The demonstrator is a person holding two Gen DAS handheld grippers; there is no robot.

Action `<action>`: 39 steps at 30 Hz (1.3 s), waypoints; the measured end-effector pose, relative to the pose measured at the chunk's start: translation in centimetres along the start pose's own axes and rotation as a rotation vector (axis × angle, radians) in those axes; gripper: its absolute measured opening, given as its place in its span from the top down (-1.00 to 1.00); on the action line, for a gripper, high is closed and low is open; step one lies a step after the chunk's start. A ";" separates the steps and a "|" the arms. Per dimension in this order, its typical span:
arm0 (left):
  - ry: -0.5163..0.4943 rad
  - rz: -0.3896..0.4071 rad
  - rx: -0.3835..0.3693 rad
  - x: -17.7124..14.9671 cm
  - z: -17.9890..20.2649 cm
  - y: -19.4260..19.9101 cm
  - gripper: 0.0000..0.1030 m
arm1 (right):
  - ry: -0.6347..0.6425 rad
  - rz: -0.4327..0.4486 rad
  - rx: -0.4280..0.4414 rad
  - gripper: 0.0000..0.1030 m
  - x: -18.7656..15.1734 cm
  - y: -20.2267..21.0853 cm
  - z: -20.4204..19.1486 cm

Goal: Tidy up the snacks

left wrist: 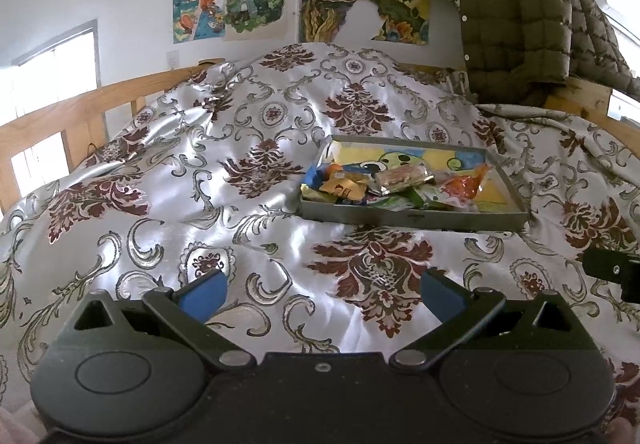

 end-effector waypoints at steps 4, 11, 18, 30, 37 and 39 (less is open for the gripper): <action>0.001 -0.002 0.005 0.0 -0.1 0.0 -0.99 | -0.001 -0.002 0.000 -0.99 0.0 0.0 0.0; 0.000 -0.003 0.005 0.0 -0.1 -0.1 -0.99 | -0.001 -0.003 0.001 -1.00 -0.1 0.0 0.0; 0.001 -0.004 0.006 -0.1 -0.2 -0.1 -0.99 | -0.001 -0.006 0.001 -1.00 -0.3 -0.2 -0.1; 0.007 -0.006 0.007 -0.2 -0.4 -0.1 -0.99 | -0.001 -0.007 0.002 -1.00 -0.4 -0.2 -0.1; 0.004 -0.005 0.005 -0.2 -0.4 -0.1 -0.99 | -0.004 -0.011 0.002 -0.99 -0.6 -0.3 -0.2; 0.005 -0.006 0.006 -0.1 -0.4 -0.1 -0.99 | -0.004 -0.011 0.002 -0.99 -0.5 -0.3 -0.1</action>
Point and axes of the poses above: each gripper's, at about its wrist camera, not at the fingertips, and y roughly against the way its jaws point, z to its right, x to its top, the point moved 10 cm from there along -y, roughly the way its jaws point, and after that the axes turned 10 degrees about -z, right-handed, at the moved point
